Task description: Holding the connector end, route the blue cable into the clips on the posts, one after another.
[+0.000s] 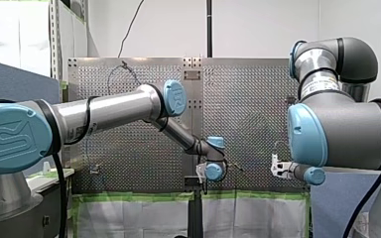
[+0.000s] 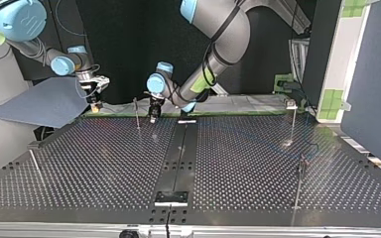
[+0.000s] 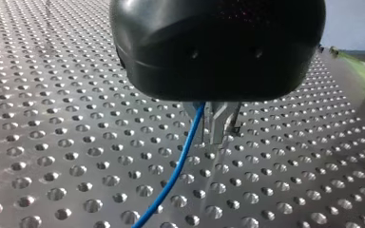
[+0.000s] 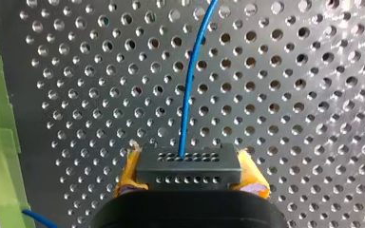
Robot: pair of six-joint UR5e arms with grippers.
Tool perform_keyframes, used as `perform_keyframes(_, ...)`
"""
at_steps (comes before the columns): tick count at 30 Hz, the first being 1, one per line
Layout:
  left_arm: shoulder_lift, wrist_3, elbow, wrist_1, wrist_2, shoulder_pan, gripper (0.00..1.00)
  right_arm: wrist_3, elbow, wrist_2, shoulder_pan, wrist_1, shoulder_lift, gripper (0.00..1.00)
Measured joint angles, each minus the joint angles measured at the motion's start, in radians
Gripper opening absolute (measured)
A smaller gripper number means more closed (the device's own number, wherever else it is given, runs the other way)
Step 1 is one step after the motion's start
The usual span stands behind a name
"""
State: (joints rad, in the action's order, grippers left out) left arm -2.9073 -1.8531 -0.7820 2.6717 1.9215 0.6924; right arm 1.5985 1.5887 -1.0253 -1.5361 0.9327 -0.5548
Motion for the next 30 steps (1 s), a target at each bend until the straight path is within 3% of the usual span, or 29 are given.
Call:
perform_keyframes(1, 0.000, -0.001, 0.000, 0.003, -0.003, 0.000, 0.25, 0.000, -0.001, 0.002, 0.000, 0.000, 0.000, 0.00)
perform_keyframes(3, 0.000, -0.003, 0.000, 0.011, -0.016, -0.002, 0.37, 0.000, -0.001, 0.004, -0.001, 0.000, 0.000, 0.00)
perform_keyframes(4, 0.000, -0.004, 0.000, 0.015, -0.023, -0.002, 0.37, 0.000, -0.001, 0.004, -0.001, 0.000, 0.000, 0.00)
perform_keyframes(6, 0.000, -0.002, 0.000, 0.022, -0.041, -0.004, 0.69, 0.000, -0.001, 0.005, -0.001, 0.000, 0.000, 0.00)
perform_keyframes(8, 0.000, 0.009, 0.000, 0.027, -0.055, -0.005, 0.69, 0.000, -0.001, 0.005, 0.000, 0.000, 0.000, 0.00)
perform_keyframes(9, 0.000, 0.015, 0.000, 0.029, -0.057, -0.004, 1.00, 0.000, -0.002, 0.005, 0.001, -0.001, 0.000, 0.00)
perform_keyframes(20, 0.000, 0.111, -0.001, 0.113, 0.003, 0.015, 1.00, 0.002, -0.002, 0.005, 0.003, -0.001, 0.001, 0.00)
perform_keyframes(30, 0.022, 0.175, -0.041, 0.211, -0.025, 0.042, 1.00, 0.004, -0.002, 0.005, 0.006, -0.001, 0.002, 0.00)
